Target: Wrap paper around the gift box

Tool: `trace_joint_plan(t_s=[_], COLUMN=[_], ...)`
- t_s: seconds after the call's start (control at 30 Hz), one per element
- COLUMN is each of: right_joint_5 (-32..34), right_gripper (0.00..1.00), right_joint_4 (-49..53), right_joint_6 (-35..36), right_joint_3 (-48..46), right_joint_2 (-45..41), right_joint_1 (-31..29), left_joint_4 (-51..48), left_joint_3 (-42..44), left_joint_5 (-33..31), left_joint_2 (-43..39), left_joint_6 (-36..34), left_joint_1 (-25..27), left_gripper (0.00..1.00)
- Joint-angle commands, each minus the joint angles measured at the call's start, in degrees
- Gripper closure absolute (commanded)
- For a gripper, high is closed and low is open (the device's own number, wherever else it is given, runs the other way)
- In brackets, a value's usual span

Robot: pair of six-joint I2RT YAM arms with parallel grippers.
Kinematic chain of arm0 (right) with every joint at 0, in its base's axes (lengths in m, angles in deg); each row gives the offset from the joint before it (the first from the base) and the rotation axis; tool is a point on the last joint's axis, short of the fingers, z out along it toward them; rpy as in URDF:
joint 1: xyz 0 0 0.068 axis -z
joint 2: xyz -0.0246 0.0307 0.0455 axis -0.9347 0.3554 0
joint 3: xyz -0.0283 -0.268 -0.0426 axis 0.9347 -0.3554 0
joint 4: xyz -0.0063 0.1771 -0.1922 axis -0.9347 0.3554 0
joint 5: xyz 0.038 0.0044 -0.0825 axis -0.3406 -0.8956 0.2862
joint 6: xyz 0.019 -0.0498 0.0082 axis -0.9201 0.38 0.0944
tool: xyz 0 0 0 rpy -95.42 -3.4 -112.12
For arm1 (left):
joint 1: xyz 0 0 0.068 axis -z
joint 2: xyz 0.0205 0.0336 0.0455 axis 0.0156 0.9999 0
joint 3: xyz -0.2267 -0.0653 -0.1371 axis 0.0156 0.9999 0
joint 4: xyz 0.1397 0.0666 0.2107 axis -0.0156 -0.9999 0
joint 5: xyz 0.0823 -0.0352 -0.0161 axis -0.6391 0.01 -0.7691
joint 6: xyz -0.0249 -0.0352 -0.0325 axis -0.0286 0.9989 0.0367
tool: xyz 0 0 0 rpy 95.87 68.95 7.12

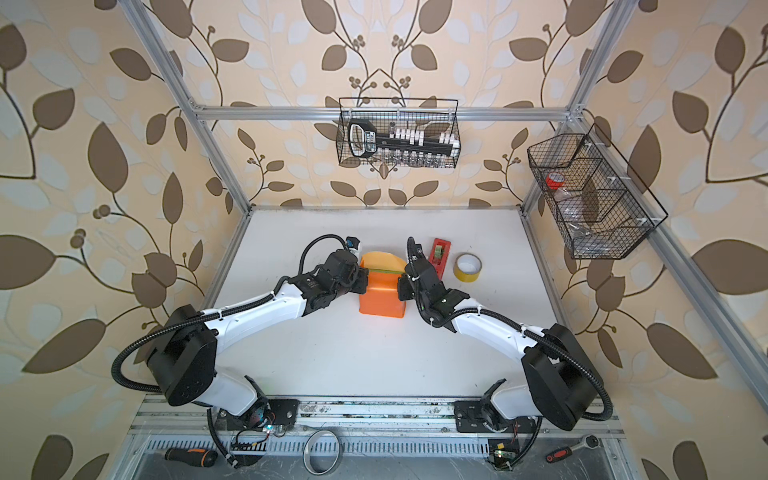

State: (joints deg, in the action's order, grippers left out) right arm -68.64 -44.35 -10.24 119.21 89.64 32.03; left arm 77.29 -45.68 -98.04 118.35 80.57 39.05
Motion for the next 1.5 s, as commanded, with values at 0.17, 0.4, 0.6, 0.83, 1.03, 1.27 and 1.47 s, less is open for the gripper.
trace_joint_plan(t_s=[0.17, 0.4, 0.6, 0.83, 1.03, 1.27, 1.47], right_joint_5=[1.0, -17.6, -32.2, -35.3, -36.0, -36.4, -35.5], right_gripper=[0.83, 0.50, 0.42, 0.58, 0.67, 0.68, 0.68], right_joint_4=[4.6, 5.1, 6.0, 6.3, 3.3, 1.1, -0.2], right_joint_6=[1.4, 1.2, 0.5, -0.2, -1.4, -2.3, -3.0], right_joint_3=[2.7, 4.3, 1.8, 0.9, 1.7, 1.1, 1.0], right_joint_2=[-0.1, -4.9, -12.1, -10.9, -4.6, -1.5, 0.3], right_joint_1=[-0.3, 3.0, 10.2, 19.4, 20.1, 17.3, 15.4], left_joint_4=[-1.0, -0.9, -0.9, -0.9, -1.0, -1.1, -0.9], left_joint_3=[0.7, 1.1, 1.3, 1.3, 1.0, 1.0, 1.2], left_joint_5=[-1.8, -2.5, -2.6, -2.4, -2.1, -2.1, -1.7], left_joint_2=[0.8, 0.4, 0.2, -0.2, -0.2, -0.5, -0.6], left_joint_6=[1.7, 1.4, 1.4, 1.4, 1.3, 1.2, 1.3], left_joint_1=[1.5, 1.5, 1.5, 1.5, 1.5, 1.5, 1.5], left_gripper=[1.00, 1.00, 1.00, 1.00, 1.00, 1.00, 1.00])
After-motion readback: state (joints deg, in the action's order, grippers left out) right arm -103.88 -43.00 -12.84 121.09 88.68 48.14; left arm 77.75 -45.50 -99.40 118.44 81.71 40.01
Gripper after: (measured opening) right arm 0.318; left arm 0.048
